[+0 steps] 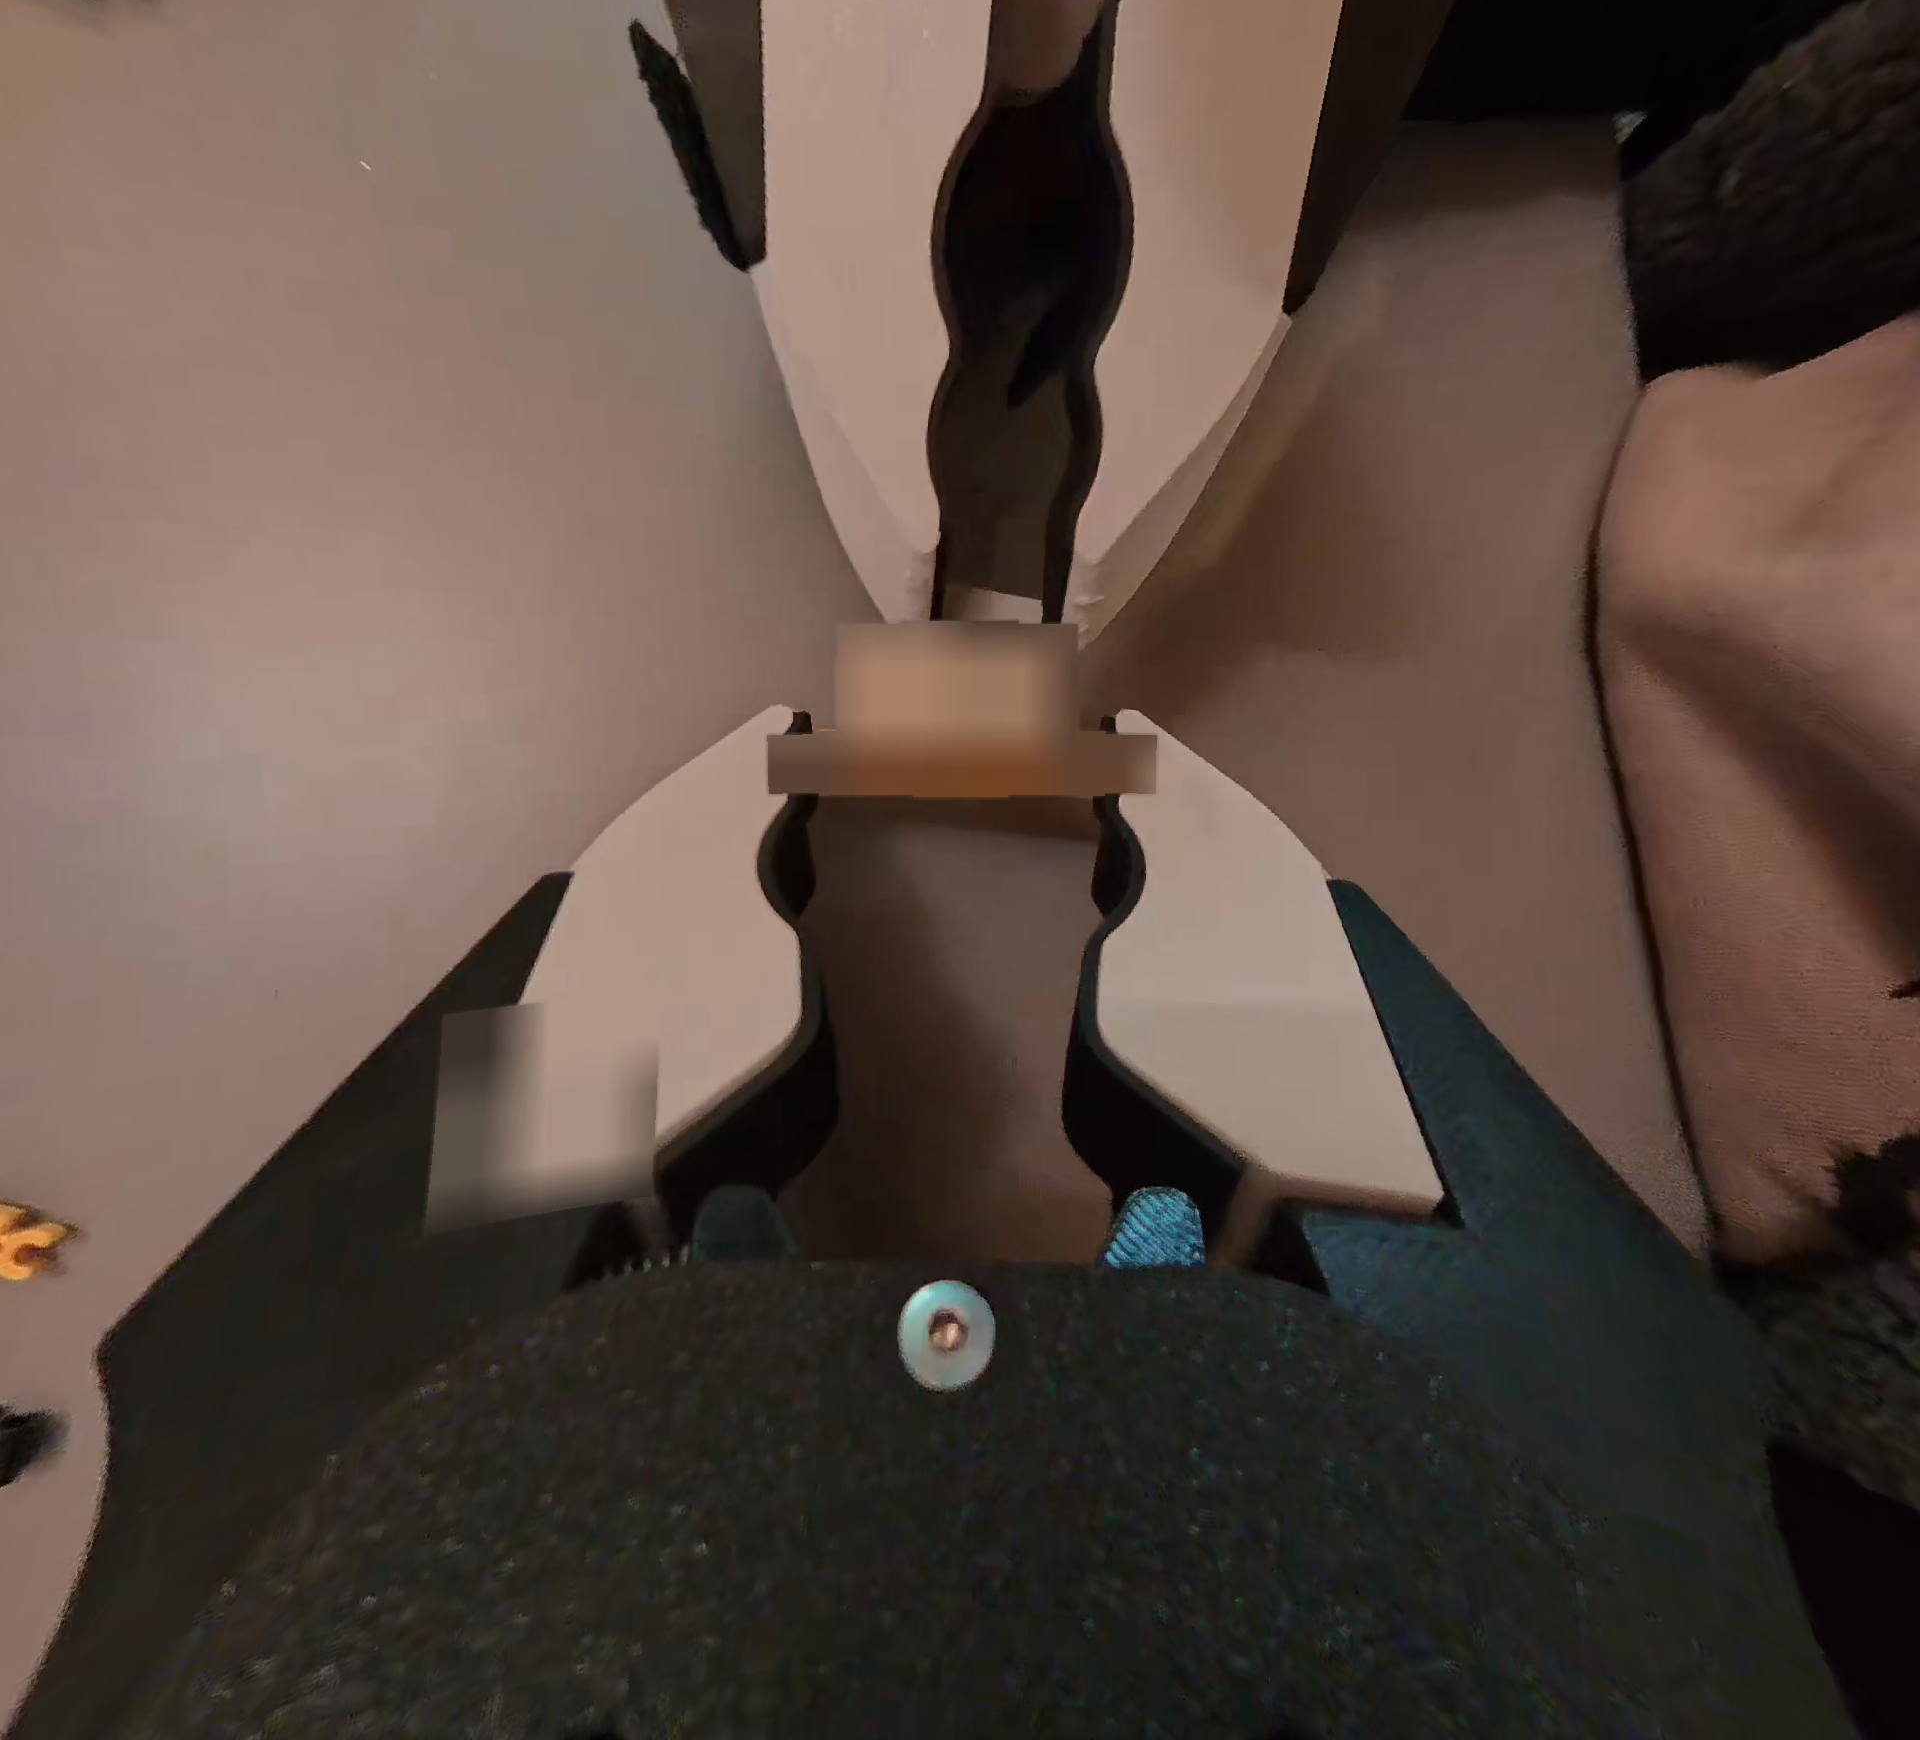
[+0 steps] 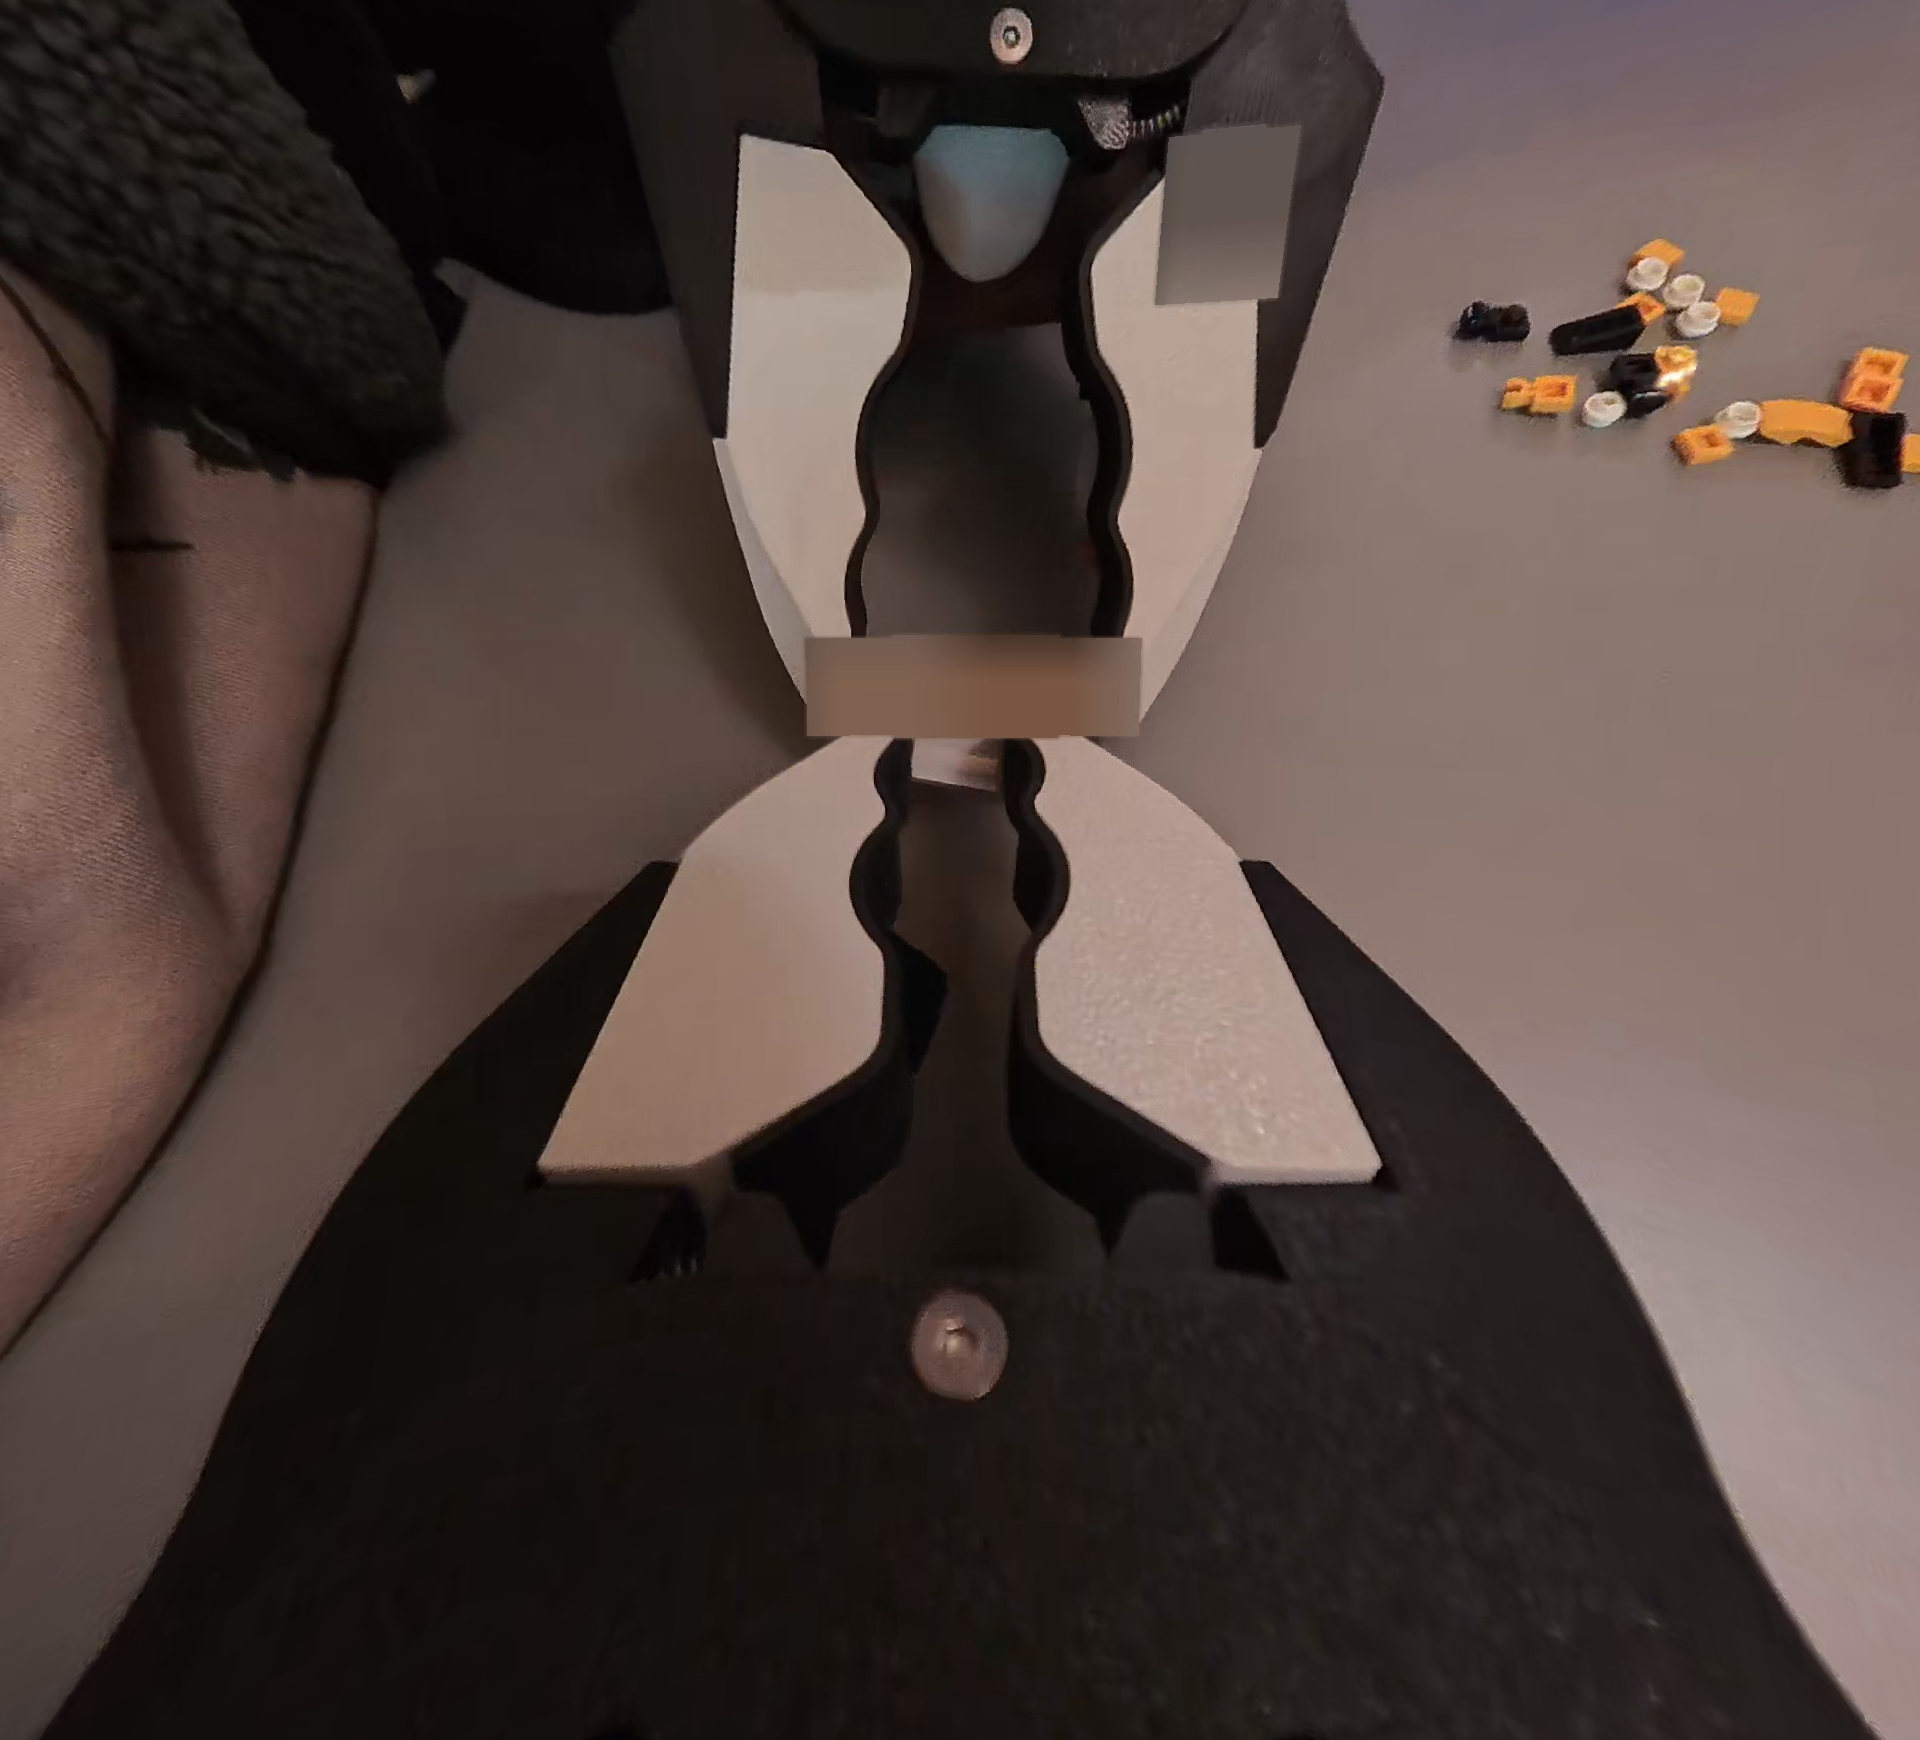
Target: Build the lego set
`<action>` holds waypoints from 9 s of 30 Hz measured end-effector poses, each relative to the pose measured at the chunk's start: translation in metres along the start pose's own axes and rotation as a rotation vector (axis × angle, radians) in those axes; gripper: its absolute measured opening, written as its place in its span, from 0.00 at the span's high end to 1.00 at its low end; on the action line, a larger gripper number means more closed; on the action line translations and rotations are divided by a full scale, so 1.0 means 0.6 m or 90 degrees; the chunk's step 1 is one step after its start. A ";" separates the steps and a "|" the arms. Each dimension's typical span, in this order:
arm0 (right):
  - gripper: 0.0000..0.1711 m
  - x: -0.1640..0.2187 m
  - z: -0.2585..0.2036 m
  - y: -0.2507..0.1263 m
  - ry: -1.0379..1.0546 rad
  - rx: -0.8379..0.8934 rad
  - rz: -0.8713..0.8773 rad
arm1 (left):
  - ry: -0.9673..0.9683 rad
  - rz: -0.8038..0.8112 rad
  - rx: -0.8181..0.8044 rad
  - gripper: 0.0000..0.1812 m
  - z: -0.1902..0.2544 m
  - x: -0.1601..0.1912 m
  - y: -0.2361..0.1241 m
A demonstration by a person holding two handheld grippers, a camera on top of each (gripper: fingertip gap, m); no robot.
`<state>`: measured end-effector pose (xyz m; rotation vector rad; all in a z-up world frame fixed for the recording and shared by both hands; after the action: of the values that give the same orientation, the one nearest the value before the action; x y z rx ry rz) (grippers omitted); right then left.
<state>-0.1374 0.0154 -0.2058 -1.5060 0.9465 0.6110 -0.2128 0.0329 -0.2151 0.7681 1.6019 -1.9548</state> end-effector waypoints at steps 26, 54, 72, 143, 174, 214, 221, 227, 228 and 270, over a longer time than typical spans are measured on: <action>0.89 0.009 -0.016 0.021 -0.070 0.010 -0.125 | 0.146 -0.036 -0.029 0.72 0.021 0.006 0.021; 0.91 -0.004 -0.016 0.017 -0.055 0.005 -0.073 | 0.145 -0.031 -0.027 0.72 0.020 0.009 0.022; 0.90 0.004 -0.018 0.030 -0.065 0.011 -0.121 | 0.166 -0.035 -0.036 0.72 0.026 0.006 0.022; 0.91 -0.053 0.047 -0.043 0.377 -0.053 0.433 | 0.246 0.142 -0.228 0.67 -0.032 -0.076 -0.079; 0.92 -0.095 -0.019 -0.065 -0.018 0.056 0.388 | 0.095 0.388 0.080 0.86 0.005 -0.092 -0.112; 0.93 -0.099 -0.012 -0.082 -0.003 0.126 0.357 | 0.026 0.458 0.086 0.93 -0.009 -0.089 -0.116; 0.93 -0.095 -0.003 -0.082 0.020 0.128 0.357 | -0.055 0.494 0.158 0.94 -0.024 -0.084 -0.106; 0.89 -0.088 0.003 -0.077 0.034 0.132 0.341 | -0.091 0.518 0.183 0.93 -0.037 -0.080 -0.111; 0.89 -0.089 0.003 -0.076 0.036 0.133 0.341 | -0.084 0.514 0.178 0.93 -0.036 -0.080 -0.110; 0.92 -0.082 0.000 -0.076 0.076 0.092 0.350 | -0.044 0.460 0.129 0.94 -0.020 -0.085 -0.094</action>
<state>-0.1258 0.0249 -0.1405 -1.1602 1.4851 0.8266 -0.2132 0.0566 -0.1420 1.1485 0.8999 -1.5821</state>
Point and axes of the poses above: each gripper's, where its closed fingertips meet, y out along the fingers, x out of its underside, z = x × y across the jaws, the point moved 5 cm from there along -y, back along the fingers, and after that the axes turned 4 degrees about -x, right-handed, at the moved point
